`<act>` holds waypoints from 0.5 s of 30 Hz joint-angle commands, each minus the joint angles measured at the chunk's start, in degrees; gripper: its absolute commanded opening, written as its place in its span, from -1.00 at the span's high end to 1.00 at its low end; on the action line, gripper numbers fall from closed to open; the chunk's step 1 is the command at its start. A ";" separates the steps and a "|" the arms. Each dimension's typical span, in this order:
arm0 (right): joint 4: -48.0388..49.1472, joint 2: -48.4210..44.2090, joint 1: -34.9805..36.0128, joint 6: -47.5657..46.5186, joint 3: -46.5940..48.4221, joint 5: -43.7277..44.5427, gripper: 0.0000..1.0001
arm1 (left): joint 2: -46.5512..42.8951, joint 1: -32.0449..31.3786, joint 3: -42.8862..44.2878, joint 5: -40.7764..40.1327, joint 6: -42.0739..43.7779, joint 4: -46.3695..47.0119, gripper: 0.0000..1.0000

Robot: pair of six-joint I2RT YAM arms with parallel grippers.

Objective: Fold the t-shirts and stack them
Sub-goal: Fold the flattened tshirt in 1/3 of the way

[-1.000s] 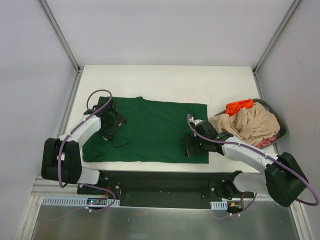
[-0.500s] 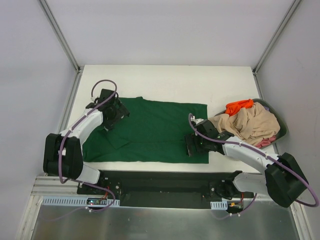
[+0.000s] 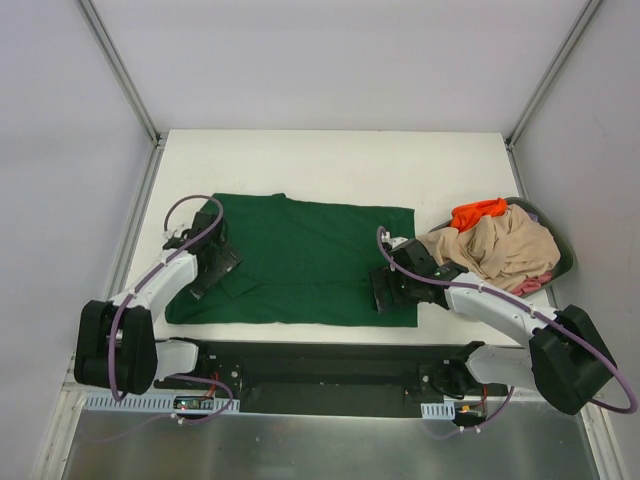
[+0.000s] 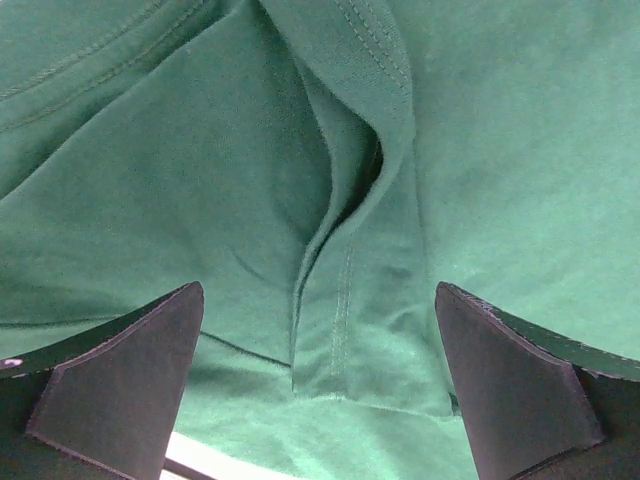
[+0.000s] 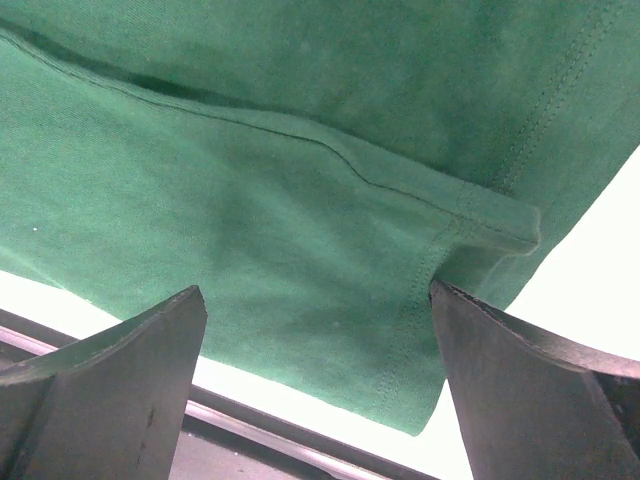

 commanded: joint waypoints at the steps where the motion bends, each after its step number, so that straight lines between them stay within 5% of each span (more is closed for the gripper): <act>1: 0.10 -0.22 -0.25 -0.43 0.37 0.18 -0.92 | 4.96 0.36 1.73 1.29 -0.68 3.42 -0.98; 7: 0.01 -0.31 -0.25 -0.08 0.28 0.62 -0.92 | 7.96 0.36 2.96 9.03 -0.23 12.74 -0.98; 15: -0.69 -1.18 -0.34 0.09 0.37 0.97 -0.92 | 16.56 0.27 12.18 12.28 0.56 13.89 -0.98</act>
